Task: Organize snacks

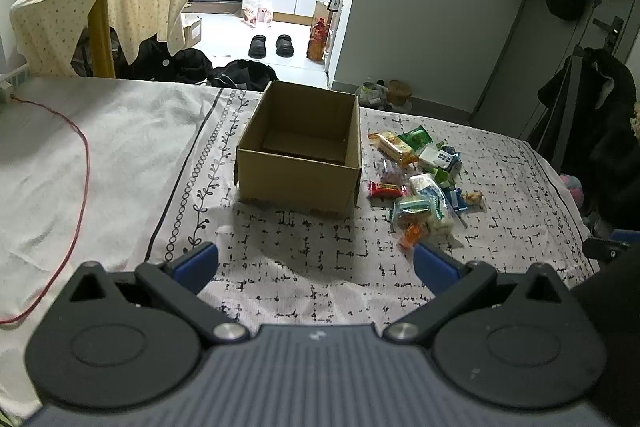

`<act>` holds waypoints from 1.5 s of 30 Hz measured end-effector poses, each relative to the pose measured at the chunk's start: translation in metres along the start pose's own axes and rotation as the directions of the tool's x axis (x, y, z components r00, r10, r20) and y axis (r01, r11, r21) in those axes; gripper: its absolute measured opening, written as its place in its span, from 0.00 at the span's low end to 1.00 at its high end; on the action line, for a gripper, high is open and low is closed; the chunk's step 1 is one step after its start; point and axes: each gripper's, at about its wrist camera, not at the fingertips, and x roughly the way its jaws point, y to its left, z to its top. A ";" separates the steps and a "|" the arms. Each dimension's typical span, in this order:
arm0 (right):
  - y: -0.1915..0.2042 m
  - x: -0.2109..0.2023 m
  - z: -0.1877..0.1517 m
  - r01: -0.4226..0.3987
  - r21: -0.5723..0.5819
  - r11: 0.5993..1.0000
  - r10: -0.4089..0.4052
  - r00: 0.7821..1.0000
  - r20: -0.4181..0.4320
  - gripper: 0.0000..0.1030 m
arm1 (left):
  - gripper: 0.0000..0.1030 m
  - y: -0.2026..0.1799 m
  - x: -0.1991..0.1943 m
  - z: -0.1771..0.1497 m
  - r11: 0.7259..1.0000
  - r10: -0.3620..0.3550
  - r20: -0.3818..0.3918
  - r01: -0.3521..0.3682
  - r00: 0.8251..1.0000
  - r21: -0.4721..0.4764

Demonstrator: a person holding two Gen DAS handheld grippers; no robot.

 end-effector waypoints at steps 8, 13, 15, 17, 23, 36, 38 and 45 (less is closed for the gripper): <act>0.000 0.000 0.000 0.002 -0.001 1.000 -0.002 1.000 0.001 1.00 | 1.00 0.001 0.000 0.000 1.000 0.001 0.001 -0.001 1.000 -0.001; 0.002 0.000 0.000 0.010 -0.013 1.000 -0.010 1.000 0.003 1.00 | 1.00 0.001 0.000 0.000 1.000 0.001 0.001 -0.001 1.000 -0.001; 0.003 -0.001 0.000 0.012 -0.019 1.000 -0.012 1.000 0.006 1.00 | 1.00 0.001 0.000 0.000 1.000 0.000 0.002 0.000 1.000 -0.002; 0.003 -0.001 0.001 0.009 -0.019 1.000 -0.009 1.000 0.006 1.00 | 1.00 0.001 0.000 0.001 1.000 -0.003 0.011 0.003 1.000 -0.002; 0.007 0.000 0.001 0.011 -0.027 1.000 -0.011 1.000 0.007 1.00 | 1.00 -0.001 -0.002 0.004 1.000 -0.004 0.029 0.004 1.000 0.017; 0.005 0.005 0.004 0.016 -0.031 0.999 -0.016 1.000 0.003 1.00 | 1.00 -0.001 0.013 0.013 0.998 -0.034 0.024 0.033 0.999 0.045; 0.005 0.006 0.005 0.016 -0.036 0.999 -0.016 1.000 0.005 1.00 | 1.00 0.000 0.019 0.017 0.998 -0.038 0.014 0.037 0.999 0.051; -0.003 0.016 0.007 0.006 -0.040 0.999 -0.006 1.000 0.006 1.00 | 1.00 0.003 0.043 0.026 0.995 -0.065 -0.016 0.066 0.998 0.070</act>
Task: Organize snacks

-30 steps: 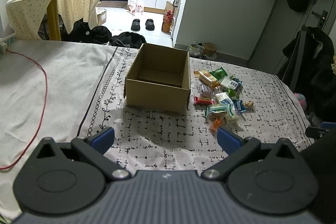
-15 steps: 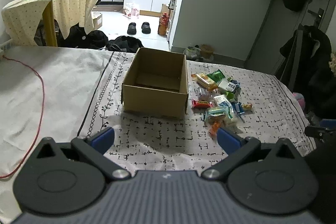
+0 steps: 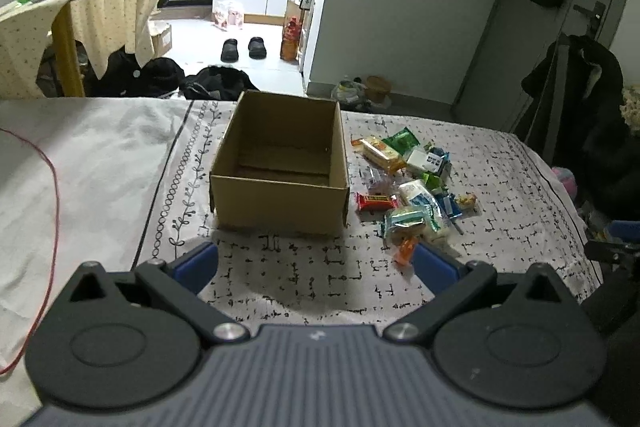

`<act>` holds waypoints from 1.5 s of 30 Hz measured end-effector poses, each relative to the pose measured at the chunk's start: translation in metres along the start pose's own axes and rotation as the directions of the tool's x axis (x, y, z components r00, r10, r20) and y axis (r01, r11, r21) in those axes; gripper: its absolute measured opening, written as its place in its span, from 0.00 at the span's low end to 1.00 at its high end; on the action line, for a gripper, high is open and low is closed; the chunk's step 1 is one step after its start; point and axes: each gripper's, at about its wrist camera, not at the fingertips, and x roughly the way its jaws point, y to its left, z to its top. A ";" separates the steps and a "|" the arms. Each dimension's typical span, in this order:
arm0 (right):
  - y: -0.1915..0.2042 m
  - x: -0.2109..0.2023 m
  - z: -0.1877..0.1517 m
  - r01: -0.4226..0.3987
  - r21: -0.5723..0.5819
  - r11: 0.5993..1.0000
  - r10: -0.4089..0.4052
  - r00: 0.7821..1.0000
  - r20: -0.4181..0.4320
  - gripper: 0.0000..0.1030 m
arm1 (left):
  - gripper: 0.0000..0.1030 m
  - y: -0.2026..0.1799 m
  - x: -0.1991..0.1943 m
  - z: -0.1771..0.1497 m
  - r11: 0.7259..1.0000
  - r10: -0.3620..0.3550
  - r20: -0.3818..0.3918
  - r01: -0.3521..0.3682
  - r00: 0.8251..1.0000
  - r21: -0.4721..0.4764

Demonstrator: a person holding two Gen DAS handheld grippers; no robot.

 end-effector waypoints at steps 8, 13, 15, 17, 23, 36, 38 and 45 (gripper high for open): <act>-0.009 0.019 0.000 -0.001 0.025 1.000 0.001 1.000 -0.029 0.97 | 1.00 0.001 0.031 0.006 0.999 -0.023 -0.048 0.025 0.999 0.040; -0.009 0.032 0.002 0.012 0.008 1.000 -0.012 0.999 -0.046 0.90 | 0.99 -0.002 0.053 0.009 0.994 -0.033 -0.101 0.044 0.994 0.104; -0.010 0.037 0.003 0.009 0.016 1.000 -0.009 0.999 -0.053 0.89 | 0.99 -0.004 0.062 0.010 0.990 -0.055 -0.118 0.069 0.991 0.121; -0.011 0.042 0.003 0.007 0.023 1.000 -0.006 0.998 -0.058 0.88 | 0.99 -0.006 0.070 0.010 0.987 -0.073 -0.134 0.091 0.988 0.133; -0.009 0.058 0.005 -0.010 0.026 1.000 0.012 0.997 -0.070 0.81 | 0.98 -0.015 0.094 0.013 0.972 -0.131 -0.178 0.162 0.975 0.172; -0.004 0.091 0.008 -0.068 0.067 0.995 0.073 0.994 -0.080 0.60 | 0.90 -0.047 0.147 0.022 0.940 -0.223 -0.213 0.268 0.951 0.211; -0.004 0.097 0.009 -0.076 0.076 0.994 0.082 0.993 -0.082 0.58 | 0.87 -0.053 0.153 0.020 0.933 -0.240 -0.212 0.286 0.947 0.218; -0.010 0.124 0.014 -0.064 0.107 0.992 0.075 0.991 -0.110 0.48 | 0.76 -0.071 0.174 0.023 0.917 -0.298 -0.205 0.339 0.932 0.208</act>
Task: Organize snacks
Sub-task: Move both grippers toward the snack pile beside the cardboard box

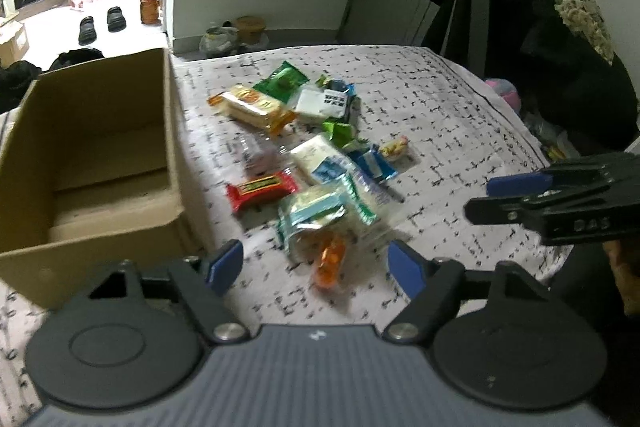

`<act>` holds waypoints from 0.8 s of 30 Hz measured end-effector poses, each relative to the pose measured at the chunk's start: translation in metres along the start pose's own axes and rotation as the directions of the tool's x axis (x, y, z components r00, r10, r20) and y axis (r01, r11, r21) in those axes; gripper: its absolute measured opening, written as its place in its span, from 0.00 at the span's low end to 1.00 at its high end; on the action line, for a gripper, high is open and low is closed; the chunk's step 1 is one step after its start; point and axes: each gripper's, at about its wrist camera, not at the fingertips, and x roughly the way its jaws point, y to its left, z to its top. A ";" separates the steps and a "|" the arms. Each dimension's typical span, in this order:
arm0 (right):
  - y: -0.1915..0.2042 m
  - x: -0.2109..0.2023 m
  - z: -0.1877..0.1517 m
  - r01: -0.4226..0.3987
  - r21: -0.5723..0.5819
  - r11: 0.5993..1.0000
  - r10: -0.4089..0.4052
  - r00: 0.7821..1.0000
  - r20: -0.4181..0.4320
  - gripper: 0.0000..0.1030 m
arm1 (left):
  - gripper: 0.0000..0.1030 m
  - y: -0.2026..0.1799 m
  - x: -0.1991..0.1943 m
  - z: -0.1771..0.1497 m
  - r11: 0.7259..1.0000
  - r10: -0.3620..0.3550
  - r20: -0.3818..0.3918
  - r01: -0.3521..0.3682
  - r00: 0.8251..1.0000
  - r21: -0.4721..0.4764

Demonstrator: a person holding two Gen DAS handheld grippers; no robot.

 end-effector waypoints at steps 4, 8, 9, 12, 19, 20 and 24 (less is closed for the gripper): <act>-0.008 0.016 0.005 0.006 0.030 1.000 -0.006 1.000 -0.023 0.43 | 0.75 -0.011 0.019 0.006 0.999 -0.008 0.008 0.008 1.000 0.037; -0.015 0.030 0.012 0.011 0.033 0.999 -0.009 0.998 -0.067 0.35 | 0.72 -0.018 0.044 0.008 0.998 0.000 0.007 0.000 1.000 0.055; -0.016 0.032 0.013 0.017 0.030 0.999 -0.014 0.997 -0.075 0.35 | 0.72 -0.020 0.050 0.009 0.998 0.001 0.005 -0.002 1.000 0.060; -0.021 0.036 0.017 0.026 0.028 0.999 -0.023 0.994 -0.107 0.35 | 0.72 -0.023 0.066 0.009 0.998 0.001 -0.011 -0.001 1.000 0.055; -0.022 0.046 0.015 0.027 0.025 0.999 -0.023 0.990 -0.141 0.35 | 0.73 -0.024 0.090 0.006 0.997 0.058 -0.029 -0.057 0.998 0.050; -0.021 0.048 0.014 0.020 0.028 0.999 -0.016 0.990 -0.140 0.35 | 0.73 -0.023 0.091 0.006 0.998 0.048 -0.031 -0.047 0.998 0.043; -0.020 0.058 0.010 0.006 0.058 0.998 0.003 0.989 -0.146 0.36 | 0.74 -0.022 0.096 0.009 0.998 0.040 -0.004 -0.040 0.999 0.051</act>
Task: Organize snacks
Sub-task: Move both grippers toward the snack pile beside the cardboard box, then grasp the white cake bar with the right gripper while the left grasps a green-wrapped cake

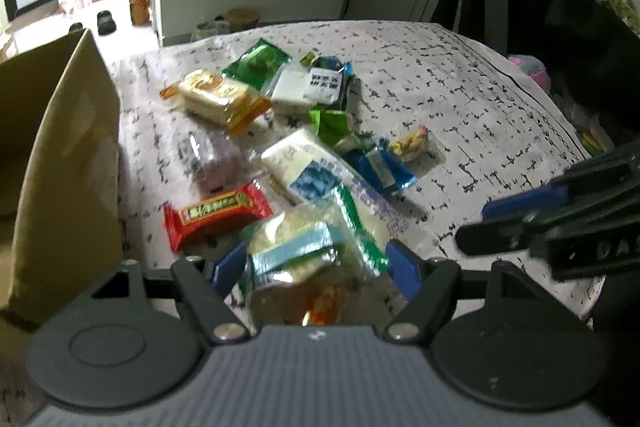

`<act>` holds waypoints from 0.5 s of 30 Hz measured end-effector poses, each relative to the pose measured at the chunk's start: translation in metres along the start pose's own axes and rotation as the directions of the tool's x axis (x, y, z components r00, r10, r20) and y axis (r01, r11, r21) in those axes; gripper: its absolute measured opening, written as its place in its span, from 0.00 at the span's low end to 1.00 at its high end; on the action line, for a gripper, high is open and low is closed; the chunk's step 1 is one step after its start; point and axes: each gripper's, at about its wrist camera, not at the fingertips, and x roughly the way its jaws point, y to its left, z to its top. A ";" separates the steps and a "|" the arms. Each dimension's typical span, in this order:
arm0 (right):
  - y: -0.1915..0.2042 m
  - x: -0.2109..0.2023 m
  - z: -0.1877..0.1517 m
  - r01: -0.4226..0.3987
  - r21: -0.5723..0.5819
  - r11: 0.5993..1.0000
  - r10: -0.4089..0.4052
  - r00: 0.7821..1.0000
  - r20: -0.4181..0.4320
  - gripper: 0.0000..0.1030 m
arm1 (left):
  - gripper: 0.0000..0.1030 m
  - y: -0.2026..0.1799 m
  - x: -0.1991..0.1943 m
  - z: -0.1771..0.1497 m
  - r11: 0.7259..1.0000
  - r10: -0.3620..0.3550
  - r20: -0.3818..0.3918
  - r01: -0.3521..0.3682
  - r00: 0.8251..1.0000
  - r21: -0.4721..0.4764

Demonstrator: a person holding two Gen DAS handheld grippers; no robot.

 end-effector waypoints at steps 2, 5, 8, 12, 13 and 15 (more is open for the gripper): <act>-0.001 0.005 0.001 -0.010 0.029 1.000 0.010 1.000 0.017 0.36 | 0.74 0.002 0.003 0.001 1.000 -0.016 0.002 0.016 1.000 -0.017; -0.004 0.011 0.001 -0.015 0.073 0.997 0.012 0.999 0.040 0.36 | 0.72 0.007 0.007 0.001 0.999 -0.029 0.018 0.030 0.999 -0.042; -0.008 0.015 -0.001 -0.010 0.118 0.993 0.004 0.999 0.050 0.36 | 0.64 0.012 0.004 0.001 0.995 -0.044 0.049 0.048 0.998 -0.083; -0.012 0.016 -0.004 -0.011 0.162 0.987 0.000 0.997 0.073 0.37 | 0.42 0.009 -0.005 0.001 0.997 -0.031 0.089 0.037 0.996 -0.068; -0.012 0.015 -0.006 -0.014 0.168 0.986 0.001 0.997 0.076 0.37 | 0.35 0.008 -0.008 0.001 0.997 -0.027 0.097 0.034 0.995 -0.064; -0.011 0.015 -0.008 -0.013 0.176 0.984 -0.001 0.997 0.078 0.37 | 0.30 0.007 -0.013 0.002 0.998 -0.021 0.113 0.028 0.993 -0.059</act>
